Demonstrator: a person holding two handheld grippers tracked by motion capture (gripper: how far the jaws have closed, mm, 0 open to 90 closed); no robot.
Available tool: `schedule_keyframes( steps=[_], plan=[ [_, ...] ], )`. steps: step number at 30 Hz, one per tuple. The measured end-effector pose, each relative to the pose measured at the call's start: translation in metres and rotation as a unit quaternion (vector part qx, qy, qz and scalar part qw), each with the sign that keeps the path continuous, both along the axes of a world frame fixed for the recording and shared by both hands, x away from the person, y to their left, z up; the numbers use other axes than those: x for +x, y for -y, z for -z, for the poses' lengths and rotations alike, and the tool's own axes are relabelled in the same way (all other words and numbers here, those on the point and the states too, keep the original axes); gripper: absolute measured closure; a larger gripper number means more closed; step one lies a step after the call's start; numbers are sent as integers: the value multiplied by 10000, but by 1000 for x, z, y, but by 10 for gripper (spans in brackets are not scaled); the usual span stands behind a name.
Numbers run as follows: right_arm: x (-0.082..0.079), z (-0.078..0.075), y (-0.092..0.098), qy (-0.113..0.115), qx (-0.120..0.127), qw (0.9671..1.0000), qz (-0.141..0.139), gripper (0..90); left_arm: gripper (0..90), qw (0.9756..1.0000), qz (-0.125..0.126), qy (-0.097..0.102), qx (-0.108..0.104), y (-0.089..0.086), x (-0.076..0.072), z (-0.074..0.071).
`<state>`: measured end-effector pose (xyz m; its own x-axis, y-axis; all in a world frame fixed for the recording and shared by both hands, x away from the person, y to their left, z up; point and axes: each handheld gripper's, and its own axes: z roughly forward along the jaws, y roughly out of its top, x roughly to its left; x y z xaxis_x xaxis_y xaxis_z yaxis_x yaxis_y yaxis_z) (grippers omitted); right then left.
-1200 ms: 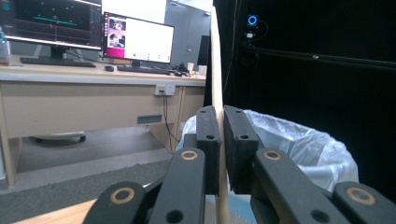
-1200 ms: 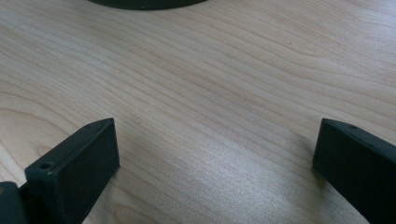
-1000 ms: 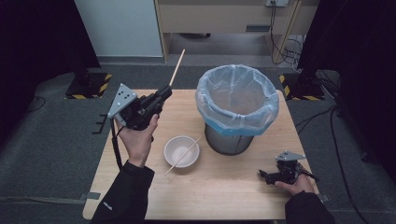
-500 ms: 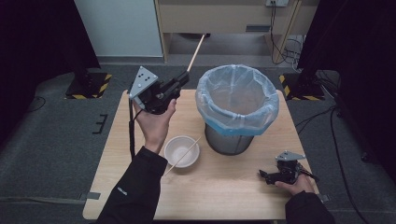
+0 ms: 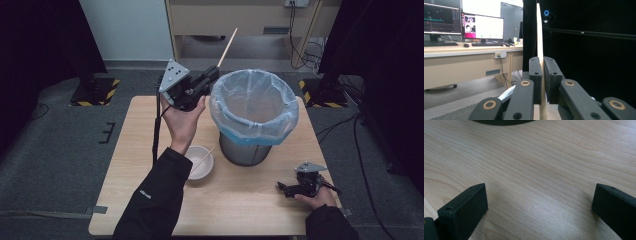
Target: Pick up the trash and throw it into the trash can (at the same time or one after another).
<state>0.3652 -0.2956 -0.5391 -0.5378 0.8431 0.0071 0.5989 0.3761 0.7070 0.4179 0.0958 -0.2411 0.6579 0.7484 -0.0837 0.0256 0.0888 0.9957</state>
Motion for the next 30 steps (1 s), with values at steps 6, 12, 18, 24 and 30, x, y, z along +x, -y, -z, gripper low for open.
schedule_keyframes(
  steps=[6, 12, 18, 24, 30],
  plan=[
    [0, 0, 0, 0, 1, 10000, 1, 6, 851, 10000, 56, -48, 52, 16, 10, 0],
    [0, 0, 0, -1, 4, 10000, 1, 6, 851, 9998, 97, -70, 128, 30, 17, 4],
    [0, 0, 0, 3, -1, 10000, -3, 6, 851, 9997, 164, -113, 144, 44, 25, 7],
    [0, 0, 0, 4, -1, 10000, -4, 6, 851, 9995, 195, -140, 224, 57, 35, 9],
    [0, 0, 0, 1, 0, 10000, -1, 6, 851, 9991, 253, -155, 310, 70, 44, 13]
  ],
)
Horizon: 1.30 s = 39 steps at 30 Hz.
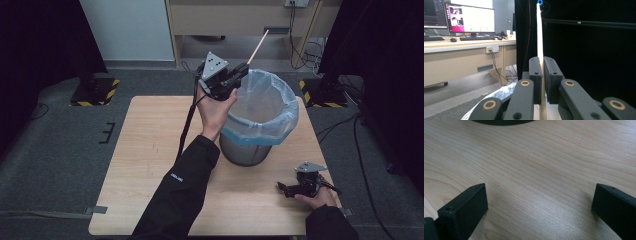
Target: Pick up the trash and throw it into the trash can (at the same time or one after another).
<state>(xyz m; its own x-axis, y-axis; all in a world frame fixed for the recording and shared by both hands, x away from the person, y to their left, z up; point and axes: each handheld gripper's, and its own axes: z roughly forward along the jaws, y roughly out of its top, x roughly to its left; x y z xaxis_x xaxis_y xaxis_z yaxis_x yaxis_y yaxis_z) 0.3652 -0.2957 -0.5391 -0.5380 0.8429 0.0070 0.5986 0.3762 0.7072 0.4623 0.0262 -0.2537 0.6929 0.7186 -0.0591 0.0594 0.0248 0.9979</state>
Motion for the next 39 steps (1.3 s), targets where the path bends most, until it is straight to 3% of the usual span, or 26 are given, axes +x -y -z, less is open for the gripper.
schedule_keyframes(
  steps=[6, 14, 25, 31, 39],
  plan=[
    [0, 0, 0, 1, 0, 10000, -1, 6, 850, 9999, 65, -20, 128, 9, 11, 7],
    [0, 0, 0, -1, 2, 10000, 0, 6, 691, 9996, 189, -145, 117, 2, 9, 9],
    [0, 0, 0, -2, 1, 10000, 0, 6, 535, 9996, 87, -87, 245, -55, -25, -1],
    [0, 0, 0, -7, 5, 10000, 6, 6, 488, 9984, -90, -152, 544, -92, -42, 10],
    [0, 0, 0, -16, -4, 10000, 8, 7, 443, 9964, -313, -299, 722, -132, -65, 36]
  ],
)
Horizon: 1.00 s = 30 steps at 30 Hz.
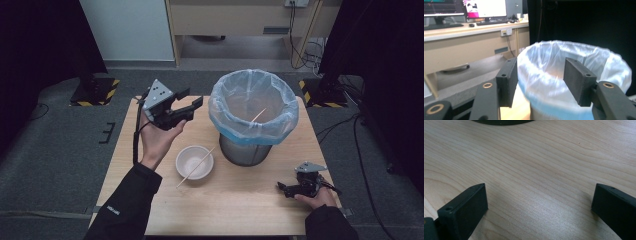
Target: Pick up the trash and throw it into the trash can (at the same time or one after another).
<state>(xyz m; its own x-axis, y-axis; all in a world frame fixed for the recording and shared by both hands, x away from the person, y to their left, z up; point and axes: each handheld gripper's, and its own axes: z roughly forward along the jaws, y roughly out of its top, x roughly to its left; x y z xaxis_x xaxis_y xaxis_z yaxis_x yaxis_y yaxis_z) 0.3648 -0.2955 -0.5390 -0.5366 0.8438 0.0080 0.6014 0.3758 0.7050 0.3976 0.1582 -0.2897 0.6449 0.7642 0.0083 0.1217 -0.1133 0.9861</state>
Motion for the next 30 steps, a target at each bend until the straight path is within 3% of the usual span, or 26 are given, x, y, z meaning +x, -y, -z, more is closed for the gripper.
schedule_keyframes(
  steps=[6, 13, 21, 27, 29, 30],
  plan=[
    [0, 0, 0, 2, -2, 10000, 2, 7, 410, 9996, -131, -240, 109, -21, -16, 27],
    [0, 0, 0, 4, -3, 10000, 7, 8, 380, 9975, -192, -591, 343, -29, -28, 67],
    [0, 0, 0, 5, -4, 10000, 7, 9, 373, 9921, -53, -1122, 556, -21, -34, 114],
    [-1, 0, -1, 7, 3, 10000, 17, 9, 364, 9884, 6, -1392, 609, -13, -34, 143],
    [-1, 0, -1, 8, 1, 10000, 15, 8, 363, 9853, -70, -1456, 886, -11, -33, 156],
    [-1, 0, -1, 3, 6, 10000, 21, 8, 363, 9853, -70, -1456, 886, -11, -33, 156]
  ],
)
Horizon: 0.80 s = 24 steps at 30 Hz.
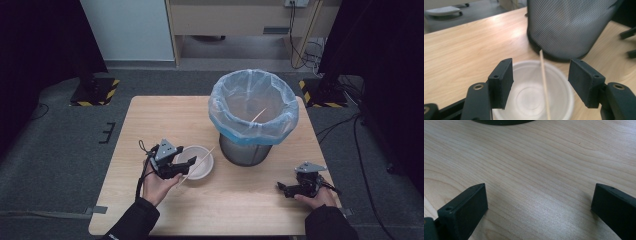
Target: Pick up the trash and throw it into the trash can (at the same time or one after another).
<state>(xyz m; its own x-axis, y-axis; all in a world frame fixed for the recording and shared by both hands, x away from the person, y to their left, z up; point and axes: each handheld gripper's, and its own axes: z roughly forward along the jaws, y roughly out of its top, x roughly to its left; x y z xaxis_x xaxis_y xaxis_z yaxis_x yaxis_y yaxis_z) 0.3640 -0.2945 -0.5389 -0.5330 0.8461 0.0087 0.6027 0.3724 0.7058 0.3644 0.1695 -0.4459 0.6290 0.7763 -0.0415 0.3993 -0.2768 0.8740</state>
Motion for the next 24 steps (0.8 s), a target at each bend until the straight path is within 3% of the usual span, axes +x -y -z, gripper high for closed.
schedule_keyframes(
  steps=[2, 6, 13, 24],
  plan=[
    [0, 0, 0, 0, -1, 10000, 0, 8, 363, 9999, -1, -145, 29, 0, 1, 9],
    [0, 0, 0, -11, 4, 10000, -29, 6, 363, 9994, -10, -244, 260, 1, 3, 23],
    [0, 0, 0, -11, 3, 10000, -44, 6, 382, 9988, 64, -405, 260, 8, 11, 35],
    [0, 0, 0, -8, 9, 10000, -56, 6, 564, 9955, 253, -821, 406, 19, 18, 49]
  ],
)
